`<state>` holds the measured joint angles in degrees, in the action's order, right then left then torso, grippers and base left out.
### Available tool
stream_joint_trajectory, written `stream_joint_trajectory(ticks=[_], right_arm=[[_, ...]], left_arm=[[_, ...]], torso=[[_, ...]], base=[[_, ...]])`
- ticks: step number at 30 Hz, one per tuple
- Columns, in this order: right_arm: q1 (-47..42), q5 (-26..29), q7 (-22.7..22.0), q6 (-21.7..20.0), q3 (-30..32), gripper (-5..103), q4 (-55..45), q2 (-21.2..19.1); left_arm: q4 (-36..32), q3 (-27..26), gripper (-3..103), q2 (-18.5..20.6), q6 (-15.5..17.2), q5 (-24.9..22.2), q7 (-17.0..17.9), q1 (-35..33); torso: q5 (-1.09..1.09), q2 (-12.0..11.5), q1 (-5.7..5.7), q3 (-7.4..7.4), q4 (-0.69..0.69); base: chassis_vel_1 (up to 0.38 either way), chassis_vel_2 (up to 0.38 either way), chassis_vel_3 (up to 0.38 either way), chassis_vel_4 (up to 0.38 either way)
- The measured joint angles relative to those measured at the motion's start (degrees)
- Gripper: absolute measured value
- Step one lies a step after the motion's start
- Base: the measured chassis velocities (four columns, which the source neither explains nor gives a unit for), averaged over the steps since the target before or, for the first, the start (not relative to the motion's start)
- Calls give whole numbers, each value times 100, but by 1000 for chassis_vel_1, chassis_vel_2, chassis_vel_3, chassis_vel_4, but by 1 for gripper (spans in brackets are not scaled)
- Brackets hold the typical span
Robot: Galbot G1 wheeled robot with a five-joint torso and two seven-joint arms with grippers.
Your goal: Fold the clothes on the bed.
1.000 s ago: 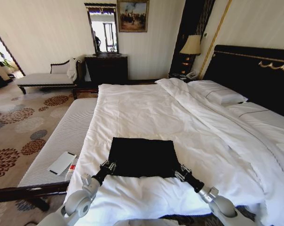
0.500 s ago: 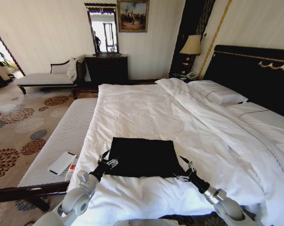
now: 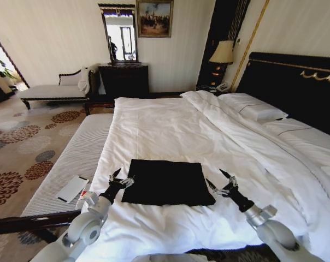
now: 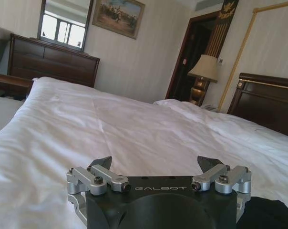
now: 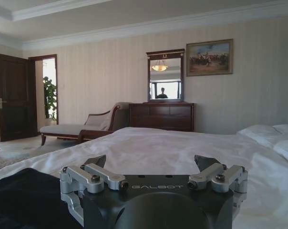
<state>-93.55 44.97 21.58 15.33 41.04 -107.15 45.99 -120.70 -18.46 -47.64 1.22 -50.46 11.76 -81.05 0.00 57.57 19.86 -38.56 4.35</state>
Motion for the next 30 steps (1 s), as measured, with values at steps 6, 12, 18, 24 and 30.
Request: stream_joint_trajectory(ticks=[6,12,18,24,30], right_arm=[[1172,396,-465,-286,-746,100,565,-352],[2127,725,-555,-87,-1394,100,1339,-541],[2346,1334,-163,-419,-1541,100,1606,-881],[2877,2607,459,-1404,-1900,100,1943,-1190],[3611,3105,897,-2149,-2615,100,2427,-1316]], left_arm=[[412,321,100,32,436,-213,308,822],[811,461,100,97,622,-285,310,1273],[1033,536,100,152,707,-418,229,1496],[1364,784,100,17,946,-906,216,1979],[1793,932,100,-50,1116,-1423,239,2330]], torso=[[1,-1,1,-1,-3],[1,-1,1,-1,-5],[-1,-1,1,0,-3],[1,-1,1,0,-1],[0,-1,1,0,-5]], base=[[0,0,0,0],[0,0,0,0],[0,0,0,0],[0,0,0,0],[0,0,0,0]])
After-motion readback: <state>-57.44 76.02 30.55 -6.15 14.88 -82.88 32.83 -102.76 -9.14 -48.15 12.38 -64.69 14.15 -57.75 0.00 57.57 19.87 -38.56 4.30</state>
